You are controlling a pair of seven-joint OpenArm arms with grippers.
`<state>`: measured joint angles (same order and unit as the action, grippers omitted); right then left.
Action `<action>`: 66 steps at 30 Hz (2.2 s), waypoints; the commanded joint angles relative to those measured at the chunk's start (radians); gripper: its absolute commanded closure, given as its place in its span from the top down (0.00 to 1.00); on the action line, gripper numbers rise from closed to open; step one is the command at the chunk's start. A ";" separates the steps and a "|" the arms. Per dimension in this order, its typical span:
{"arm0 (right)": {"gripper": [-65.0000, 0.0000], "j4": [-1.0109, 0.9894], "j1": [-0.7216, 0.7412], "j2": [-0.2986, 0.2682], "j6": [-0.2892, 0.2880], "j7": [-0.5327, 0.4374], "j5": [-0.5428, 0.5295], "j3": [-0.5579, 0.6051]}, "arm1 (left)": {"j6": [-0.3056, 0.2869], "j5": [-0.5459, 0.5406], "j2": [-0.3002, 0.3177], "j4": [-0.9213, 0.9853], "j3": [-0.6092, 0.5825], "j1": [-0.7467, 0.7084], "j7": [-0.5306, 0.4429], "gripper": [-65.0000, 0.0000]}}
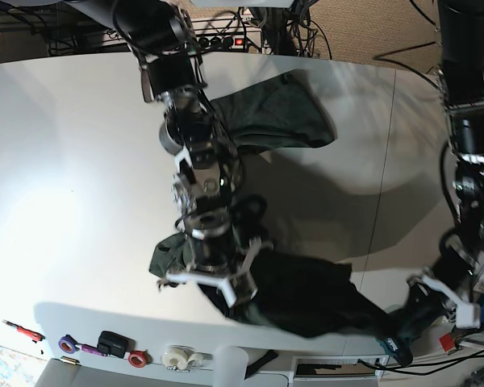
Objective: Layout the t-shirt on the table in an organized manner, then fold the t-shirt properly
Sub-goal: 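Lift the shirt high with the right gripper and sweep it across, then lower the held fabric and grasp the shirt with both grippers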
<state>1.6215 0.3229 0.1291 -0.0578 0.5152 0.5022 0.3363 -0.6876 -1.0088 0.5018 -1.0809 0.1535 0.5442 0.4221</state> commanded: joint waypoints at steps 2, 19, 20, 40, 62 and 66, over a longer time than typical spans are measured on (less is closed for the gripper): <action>0.00 0.018 0.063 0.013 0.015 -0.031 -0.041 -0.032 | -0.011 -0.023 0.042 -0.017 0.008 0.054 -0.030 0.00; 0.00 0.018 0.024 0.013 -0.167 0.040 -0.289 -0.087 | -0.011 -0.023 0.127 -0.017 0.008 0.074 -0.042 0.00; 0.00 0.018 0.016 0.013 -0.191 0.047 -0.313 -0.087 | -0.011 -0.023 0.127 -0.017 0.008 0.076 -0.042 0.00; 0.00 0.018 0.148 0.013 -0.173 0.001 -0.376 -0.090 | -0.011 0.007 0.127 -0.017 0.005 0.190 -0.038 0.00; 0.00 -0.044 0.253 0.013 -0.052 -0.035 -0.291 -0.090 | -0.011 0.007 0.097 -0.017 0.005 0.344 -0.017 0.00; 0.00 -0.136 0.245 0.013 -0.053 0.083 -0.303 -0.087 | -0.011 -0.006 0.097 -0.017 -0.006 0.301 0.032 0.00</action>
<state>1.4689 0.5385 0.1360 -0.1261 0.6228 0.1925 0.2497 -0.7013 -0.9874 0.5819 -1.0851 0.1421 0.8131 0.4835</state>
